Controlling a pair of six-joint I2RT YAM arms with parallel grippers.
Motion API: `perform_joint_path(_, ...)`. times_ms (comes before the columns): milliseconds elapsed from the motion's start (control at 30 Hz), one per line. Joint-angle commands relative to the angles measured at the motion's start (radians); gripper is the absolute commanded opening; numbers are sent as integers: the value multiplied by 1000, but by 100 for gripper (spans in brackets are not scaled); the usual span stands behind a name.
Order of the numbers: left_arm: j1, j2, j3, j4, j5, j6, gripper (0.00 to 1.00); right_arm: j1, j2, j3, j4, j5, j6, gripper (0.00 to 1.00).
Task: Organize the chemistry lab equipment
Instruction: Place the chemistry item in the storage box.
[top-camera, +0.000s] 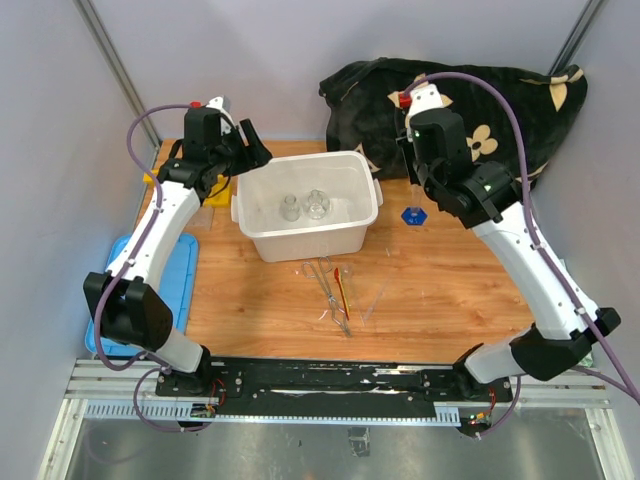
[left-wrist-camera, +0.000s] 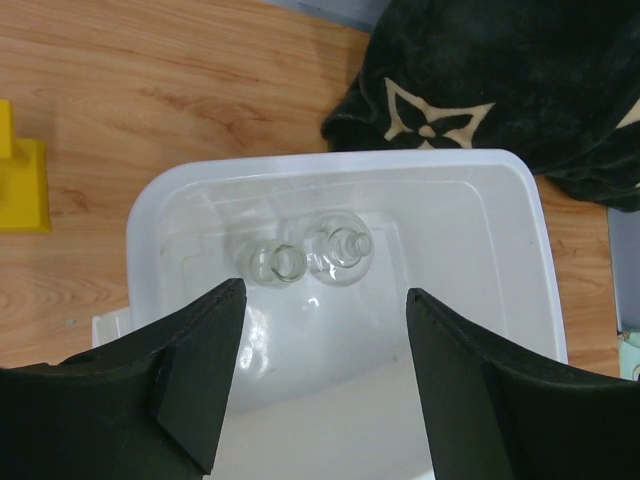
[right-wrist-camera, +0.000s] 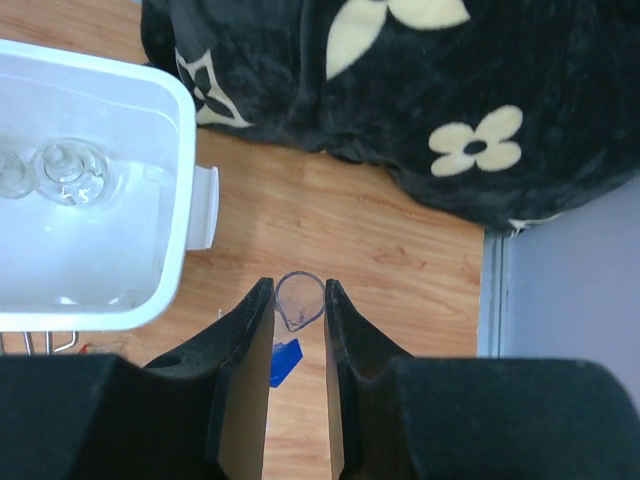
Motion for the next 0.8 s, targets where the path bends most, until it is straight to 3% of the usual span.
perform_joint_path(0, 8, 15, 12, 13, 15, -9, 70, 52, 38, 69, 72, 87, -107, 8)
perform_joint_path(367, 9, 24, 38, 17, 8, -5, 70, 76, 163, 226, 214, 5, -180, 8)
perform_joint_path(767, 23, 13, 24, 32, -6, -4, 70, 79, 238, 89, 470, -219, -129, 8)
